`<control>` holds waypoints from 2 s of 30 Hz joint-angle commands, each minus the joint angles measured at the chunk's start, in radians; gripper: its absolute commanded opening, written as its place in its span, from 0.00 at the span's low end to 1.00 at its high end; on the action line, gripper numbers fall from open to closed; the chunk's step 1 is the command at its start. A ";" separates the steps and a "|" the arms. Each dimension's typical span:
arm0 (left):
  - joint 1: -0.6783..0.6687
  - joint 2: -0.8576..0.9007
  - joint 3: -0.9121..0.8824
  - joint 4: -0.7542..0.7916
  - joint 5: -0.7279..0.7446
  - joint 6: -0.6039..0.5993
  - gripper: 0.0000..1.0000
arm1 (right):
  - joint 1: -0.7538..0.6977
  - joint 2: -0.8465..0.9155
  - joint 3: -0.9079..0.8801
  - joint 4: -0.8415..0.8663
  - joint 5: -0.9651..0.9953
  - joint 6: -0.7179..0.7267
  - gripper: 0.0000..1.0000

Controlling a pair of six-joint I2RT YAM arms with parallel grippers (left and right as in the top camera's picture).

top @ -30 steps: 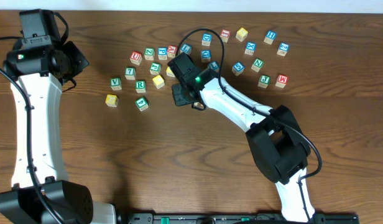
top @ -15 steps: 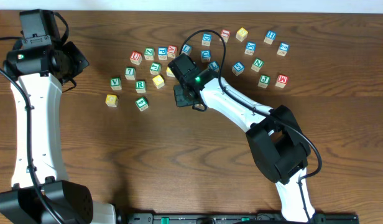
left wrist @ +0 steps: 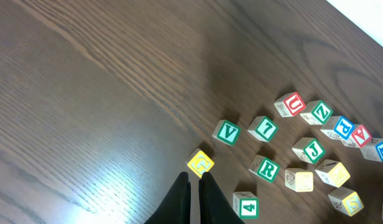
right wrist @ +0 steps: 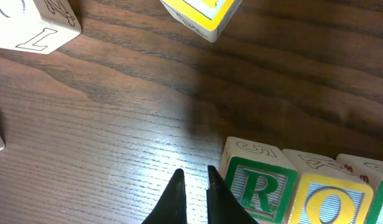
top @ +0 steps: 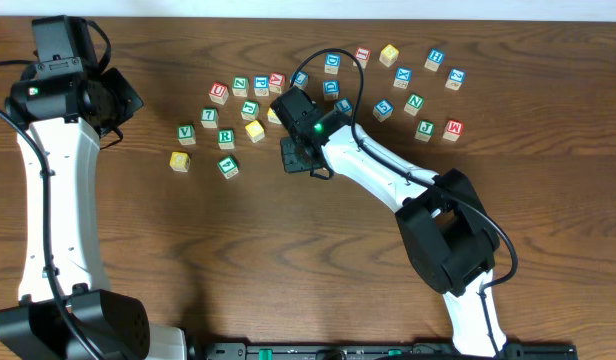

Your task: Spell out ROBOT

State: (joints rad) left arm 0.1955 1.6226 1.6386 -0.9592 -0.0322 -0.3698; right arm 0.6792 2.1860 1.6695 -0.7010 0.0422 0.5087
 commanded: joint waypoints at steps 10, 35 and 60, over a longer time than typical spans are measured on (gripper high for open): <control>0.002 -0.002 0.000 -0.002 -0.003 -0.009 0.08 | -0.012 0.026 0.019 -0.025 0.019 0.020 0.05; 0.002 -0.002 0.000 -0.010 -0.003 -0.009 0.08 | -0.039 0.026 0.021 -0.024 0.019 0.055 0.07; 0.002 -0.002 0.000 -0.005 -0.003 0.018 0.08 | -0.254 -0.137 0.049 -0.332 0.057 0.073 0.08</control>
State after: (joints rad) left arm 0.1955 1.6226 1.6390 -0.9646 -0.0322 -0.3653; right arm 0.4660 2.0377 1.7409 -1.0142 0.0624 0.5217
